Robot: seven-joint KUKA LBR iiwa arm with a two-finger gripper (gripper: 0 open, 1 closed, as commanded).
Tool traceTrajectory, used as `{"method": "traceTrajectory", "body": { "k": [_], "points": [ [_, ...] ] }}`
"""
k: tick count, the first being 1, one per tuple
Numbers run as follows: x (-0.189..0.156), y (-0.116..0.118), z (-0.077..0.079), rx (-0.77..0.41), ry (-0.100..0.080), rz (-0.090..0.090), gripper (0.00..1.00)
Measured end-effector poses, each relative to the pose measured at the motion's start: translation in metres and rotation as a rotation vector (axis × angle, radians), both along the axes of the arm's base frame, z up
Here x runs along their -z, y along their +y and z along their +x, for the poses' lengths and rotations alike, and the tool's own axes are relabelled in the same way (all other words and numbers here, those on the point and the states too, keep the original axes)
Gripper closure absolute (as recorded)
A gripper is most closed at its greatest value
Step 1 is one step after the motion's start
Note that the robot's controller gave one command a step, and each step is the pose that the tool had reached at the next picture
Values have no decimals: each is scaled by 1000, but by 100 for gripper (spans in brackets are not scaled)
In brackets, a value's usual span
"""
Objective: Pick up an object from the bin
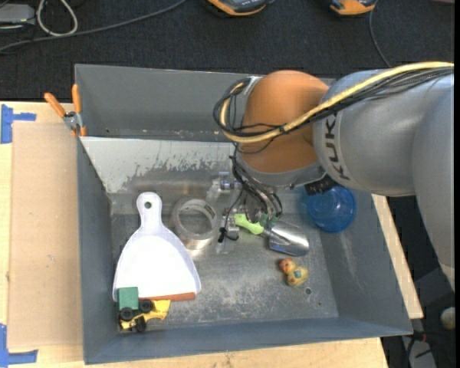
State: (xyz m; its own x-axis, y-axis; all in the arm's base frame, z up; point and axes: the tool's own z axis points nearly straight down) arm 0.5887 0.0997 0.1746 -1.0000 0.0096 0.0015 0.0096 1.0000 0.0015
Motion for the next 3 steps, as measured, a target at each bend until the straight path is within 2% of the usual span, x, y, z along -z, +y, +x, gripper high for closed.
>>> {"method": "traceTrajectory", "body": {
  "k": [1,2,3],
  "points": [
    [0,0,0,0,0,0,0],
    [70,-6,-5,43,1,2,0],
    [96,-8,15,17,26,0,100]
  ]
}}
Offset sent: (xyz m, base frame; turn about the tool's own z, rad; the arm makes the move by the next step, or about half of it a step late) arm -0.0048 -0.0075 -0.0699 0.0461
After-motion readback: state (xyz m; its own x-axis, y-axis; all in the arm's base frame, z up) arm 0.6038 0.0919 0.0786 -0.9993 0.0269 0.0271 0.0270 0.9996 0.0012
